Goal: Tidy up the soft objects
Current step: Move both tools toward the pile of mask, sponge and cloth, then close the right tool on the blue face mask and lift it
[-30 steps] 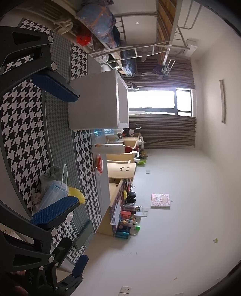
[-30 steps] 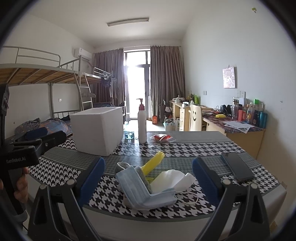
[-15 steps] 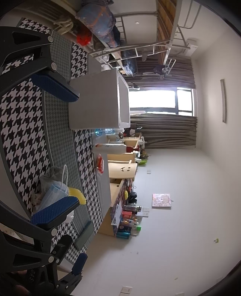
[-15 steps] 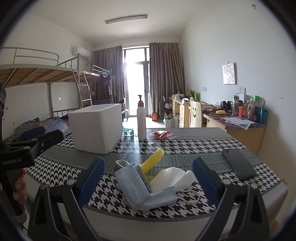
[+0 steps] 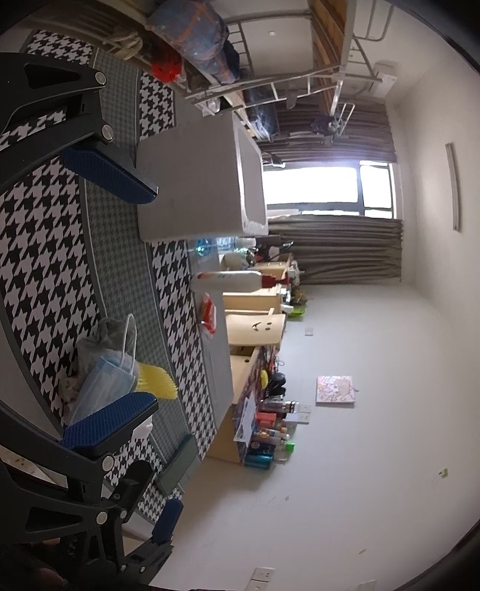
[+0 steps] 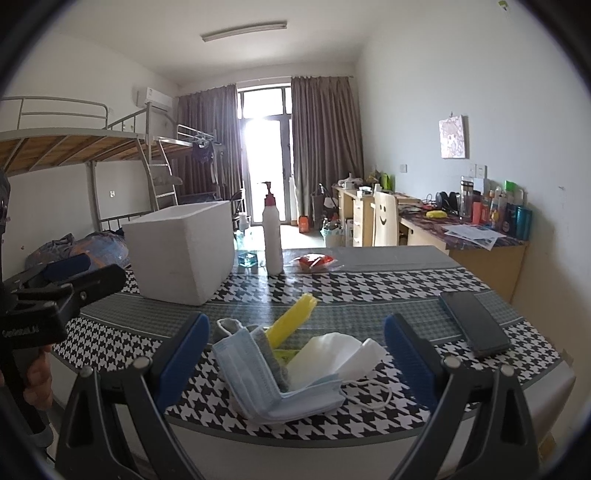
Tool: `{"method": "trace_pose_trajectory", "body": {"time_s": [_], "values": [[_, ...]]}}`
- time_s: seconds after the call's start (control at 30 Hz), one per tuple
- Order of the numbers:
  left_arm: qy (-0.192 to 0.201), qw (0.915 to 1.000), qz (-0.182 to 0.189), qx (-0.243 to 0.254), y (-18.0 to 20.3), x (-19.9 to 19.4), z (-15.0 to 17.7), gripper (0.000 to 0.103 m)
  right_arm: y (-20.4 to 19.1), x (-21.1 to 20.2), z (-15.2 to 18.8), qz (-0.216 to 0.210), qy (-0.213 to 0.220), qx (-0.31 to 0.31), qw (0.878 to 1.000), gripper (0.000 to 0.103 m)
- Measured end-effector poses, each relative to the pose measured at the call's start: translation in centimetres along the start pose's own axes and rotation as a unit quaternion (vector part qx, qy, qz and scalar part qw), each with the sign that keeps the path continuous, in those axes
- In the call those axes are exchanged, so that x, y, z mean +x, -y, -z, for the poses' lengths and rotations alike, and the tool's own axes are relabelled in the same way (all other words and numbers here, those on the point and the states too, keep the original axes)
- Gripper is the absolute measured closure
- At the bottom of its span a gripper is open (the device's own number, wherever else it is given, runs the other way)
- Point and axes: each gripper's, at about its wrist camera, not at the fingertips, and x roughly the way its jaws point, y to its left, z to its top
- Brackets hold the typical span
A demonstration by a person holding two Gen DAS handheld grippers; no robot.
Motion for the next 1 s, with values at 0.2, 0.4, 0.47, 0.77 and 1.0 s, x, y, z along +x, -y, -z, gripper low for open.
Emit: {"method": "trace_pose_trajectory", "body": {"time_s": [0.2,0.4,0.47,0.77,1.0], "values": [[-0.021,0.9997,0.01,0.008,0.4,1.3,0.1,0.001,1.1,0.8,0.1,0.006,-0.011,0.006,1.0,0.006],[-0.035,0.999,0.023,0.017,1.2,2.5,0.3,0.001,1.7,1.4,0.3,0.015,-0.021,0.007,1.0,0.006],[-0.041,0.9986,0.027,0.019,1.4,3.0,0.6,0.001,2.1,1.6,0.5,0.017,-0.027,0.012,0.999,0.006],[-0.066,0.9968,0.041,0.018,1.6,4.4,1.4,0.001,2.7,1.9,1.6,0.014,-0.049,0.014,0.999,0.006],[-0.073,0.9967,0.03,0.015,0.9,5.0,1.7,0.001,1.4,2.5,3.0,-0.017,-0.073,-0.001,0.997,0.006]]}}
